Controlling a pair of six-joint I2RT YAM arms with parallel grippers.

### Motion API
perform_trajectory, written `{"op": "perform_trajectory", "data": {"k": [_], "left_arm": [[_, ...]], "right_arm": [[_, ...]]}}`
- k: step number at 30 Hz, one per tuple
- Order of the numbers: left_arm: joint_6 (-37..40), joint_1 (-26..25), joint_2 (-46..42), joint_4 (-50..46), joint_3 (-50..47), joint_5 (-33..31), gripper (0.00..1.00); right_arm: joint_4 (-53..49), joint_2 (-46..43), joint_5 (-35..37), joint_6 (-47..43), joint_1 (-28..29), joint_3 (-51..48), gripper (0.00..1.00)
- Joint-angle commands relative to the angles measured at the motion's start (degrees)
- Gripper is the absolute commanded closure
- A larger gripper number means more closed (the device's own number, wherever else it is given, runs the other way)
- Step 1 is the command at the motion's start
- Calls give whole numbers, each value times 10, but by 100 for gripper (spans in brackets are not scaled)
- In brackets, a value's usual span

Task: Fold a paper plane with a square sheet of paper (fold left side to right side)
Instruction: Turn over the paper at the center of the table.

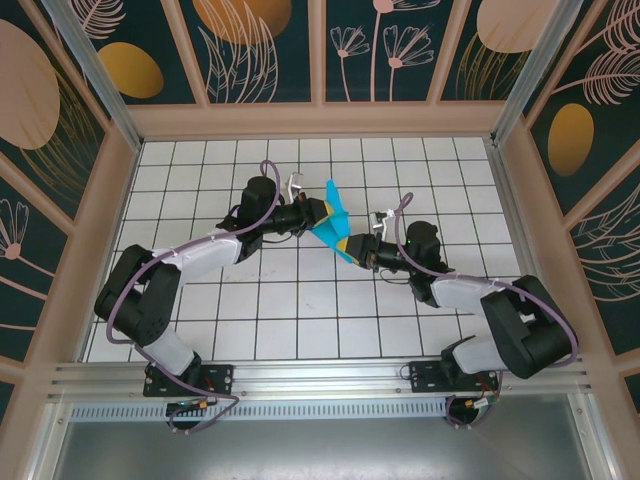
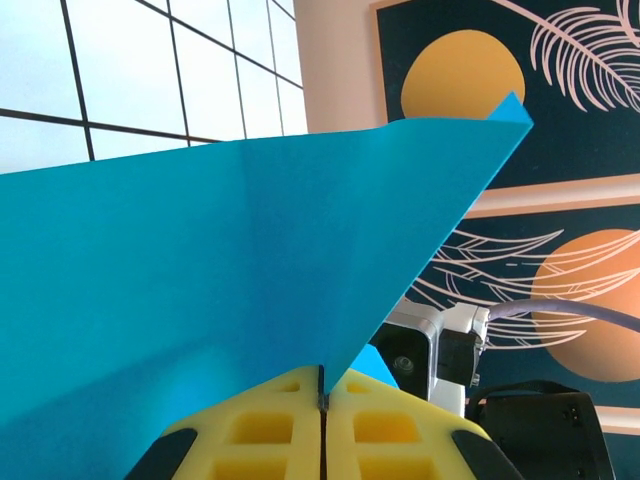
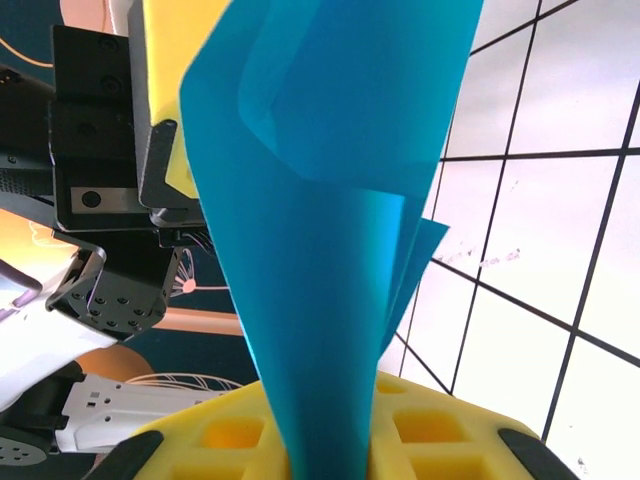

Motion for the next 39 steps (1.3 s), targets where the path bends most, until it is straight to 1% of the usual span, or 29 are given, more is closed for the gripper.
{"op": "perform_trajectory", "data": {"k": [1, 3, 5, 8, 12, 15, 18, 20, 23, 26, 29, 32, 36, 39], "left_arm": [[-1, -2, -18, 21, -7, 9, 90], [1, -2, -19, 18, -7, 9, 83], [14, -2, -24, 0, -4, 5, 79], [56, -1, -44, -65, 10, -17, 64], [110, 6, -85, -163, 18, -73, 57], [143, 15, -125, -234, 18, -136, 49], [178, 20, -166, -305, 36, -228, 46], [196, 21, -197, -343, 40, -292, 45], [208, 22, -238, -373, 37, -370, 44], [211, 22, -277, -399, 32, -441, 43], [206, 22, -315, -415, 25, -505, 42], [197, 22, -353, -417, -4, -551, 41], [192, 22, -395, -415, -23, -587, 41], [193, 22, -410, -418, -29, -601, 41]], "right_arm": [[-17, -18, 3, -26, -4, -3, 82], [-36, -22, 5, -38, -5, 0, 83], [-74, -28, 10, -60, -5, 7, 84], [-149, -39, 25, -106, -6, 22, 84], [-314, -54, 73, -209, -7, 69, 90], [-473, -65, 160, -305, -4, 126, 93], [-612, -72, 277, -392, 18, 190, 93], [-695, -65, 380, -437, 46, 237, 93], [-799, -30, 541, -478, 109, 304, 93], [-883, 25, 684, -493, 170, 364, 93], [-958, 94, 816, -489, 230, 414, 93], [-1036, 180, 922, -473, 275, 460, 93], [-1121, 291, 1027, -448, 318, 494, 94], [-1143, 352, 1060, -442, 340, 505, 94]]}}
